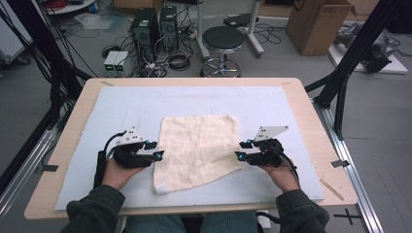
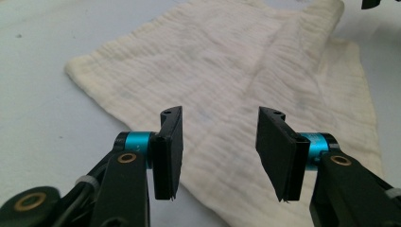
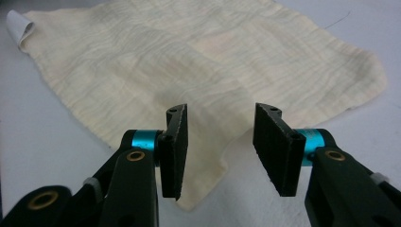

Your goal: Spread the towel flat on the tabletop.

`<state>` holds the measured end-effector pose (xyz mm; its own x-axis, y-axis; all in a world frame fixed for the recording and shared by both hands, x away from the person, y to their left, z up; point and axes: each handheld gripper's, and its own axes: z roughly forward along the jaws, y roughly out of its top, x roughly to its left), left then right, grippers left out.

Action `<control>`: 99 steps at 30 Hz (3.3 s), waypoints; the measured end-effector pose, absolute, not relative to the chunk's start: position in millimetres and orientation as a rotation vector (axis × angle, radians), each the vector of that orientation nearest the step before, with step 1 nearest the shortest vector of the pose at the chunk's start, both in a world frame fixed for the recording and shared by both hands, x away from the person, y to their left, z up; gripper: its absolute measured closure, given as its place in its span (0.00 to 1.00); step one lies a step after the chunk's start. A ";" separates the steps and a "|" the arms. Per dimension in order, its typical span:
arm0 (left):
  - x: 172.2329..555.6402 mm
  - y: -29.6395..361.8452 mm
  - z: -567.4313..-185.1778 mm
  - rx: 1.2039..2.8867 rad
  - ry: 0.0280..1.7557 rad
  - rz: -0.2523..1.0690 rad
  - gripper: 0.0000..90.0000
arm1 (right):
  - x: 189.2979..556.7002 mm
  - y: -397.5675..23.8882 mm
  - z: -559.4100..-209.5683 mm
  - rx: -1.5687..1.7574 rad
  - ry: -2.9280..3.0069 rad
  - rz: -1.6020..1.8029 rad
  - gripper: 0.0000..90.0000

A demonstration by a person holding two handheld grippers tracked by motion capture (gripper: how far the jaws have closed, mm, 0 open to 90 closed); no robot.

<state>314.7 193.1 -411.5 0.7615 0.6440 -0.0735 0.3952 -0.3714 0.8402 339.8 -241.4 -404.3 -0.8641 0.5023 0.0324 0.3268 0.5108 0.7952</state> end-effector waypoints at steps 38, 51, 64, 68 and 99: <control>278.2 194.7 -446.4 2.131 0.667 0.190 0.88 | 327.6 -228.7 -441.4 0.624 2.781 1.225 0.98; 267.2 186.8 -442.4 2.143 0.550 0.052 0.61 | 308.8 -237.3 -437.4 0.610 2.804 1.255 0.98; 264.2 185.5 -444.0 2.186 0.545 0.107 0.92 | 284.2 -245.3 -438.1 0.585 2.839 1.251 0.98; 262.1 186.6 -442.5 2.183 0.527 0.107 0.95 | 279.7 -244.7 -438.1 0.575 2.848 1.252 0.98; 269.2 204.6 -430.2 2.036 0.625 0.139 0.64 | 296.3 -246.7 -425.7 0.684 2.710 1.397 0.60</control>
